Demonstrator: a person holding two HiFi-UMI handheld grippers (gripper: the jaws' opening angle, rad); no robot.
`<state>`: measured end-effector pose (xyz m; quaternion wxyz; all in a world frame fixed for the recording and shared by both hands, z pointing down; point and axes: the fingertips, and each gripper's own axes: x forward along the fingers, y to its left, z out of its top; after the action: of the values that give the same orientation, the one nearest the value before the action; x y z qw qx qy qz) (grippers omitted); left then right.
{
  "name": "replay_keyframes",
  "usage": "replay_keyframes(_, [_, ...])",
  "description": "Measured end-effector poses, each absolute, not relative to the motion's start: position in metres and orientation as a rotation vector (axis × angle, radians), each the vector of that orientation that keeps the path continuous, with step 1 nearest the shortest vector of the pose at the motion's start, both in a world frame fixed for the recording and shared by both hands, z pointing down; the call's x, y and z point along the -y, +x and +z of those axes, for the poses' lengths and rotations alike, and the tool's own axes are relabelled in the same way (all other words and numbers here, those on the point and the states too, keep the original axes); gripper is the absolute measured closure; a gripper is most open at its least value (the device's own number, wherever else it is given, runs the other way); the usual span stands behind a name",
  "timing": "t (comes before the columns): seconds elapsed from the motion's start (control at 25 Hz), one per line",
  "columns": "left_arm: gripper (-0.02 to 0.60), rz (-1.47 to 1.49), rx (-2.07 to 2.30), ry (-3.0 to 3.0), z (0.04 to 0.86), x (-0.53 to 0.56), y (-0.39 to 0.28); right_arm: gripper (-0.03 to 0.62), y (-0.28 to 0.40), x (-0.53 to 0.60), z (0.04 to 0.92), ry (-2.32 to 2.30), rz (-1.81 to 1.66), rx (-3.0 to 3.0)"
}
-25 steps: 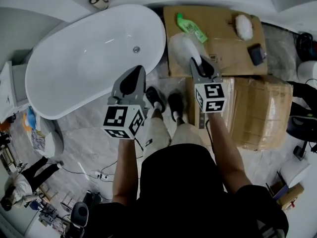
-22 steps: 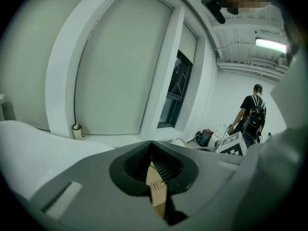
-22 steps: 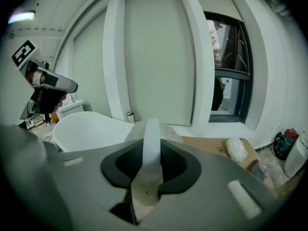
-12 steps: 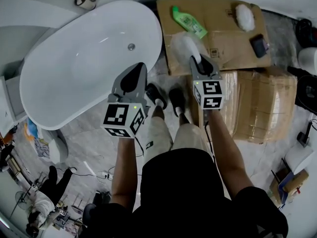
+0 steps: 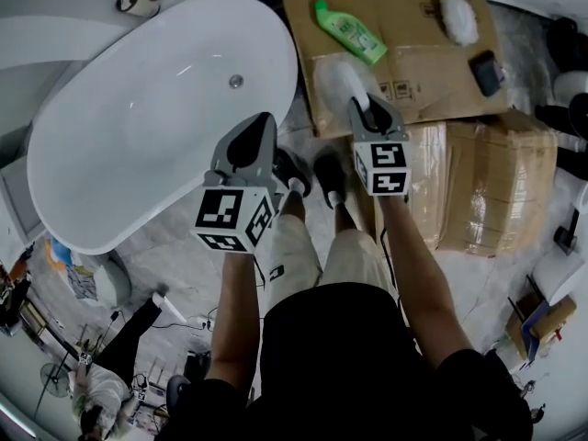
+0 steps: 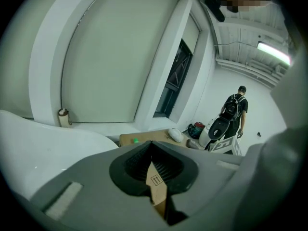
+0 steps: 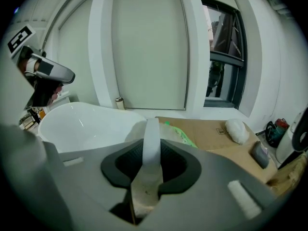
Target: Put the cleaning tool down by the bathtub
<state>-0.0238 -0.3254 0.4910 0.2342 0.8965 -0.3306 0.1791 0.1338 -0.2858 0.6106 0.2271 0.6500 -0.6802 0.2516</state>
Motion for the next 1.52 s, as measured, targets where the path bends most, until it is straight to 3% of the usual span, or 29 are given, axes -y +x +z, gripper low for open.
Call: replay_keyframes(1.52, [0.583,0.586,0.848,2.427,0.581,0.345,-0.017,0.500,0.129,0.295,0.741,1.761,0.881,1.752])
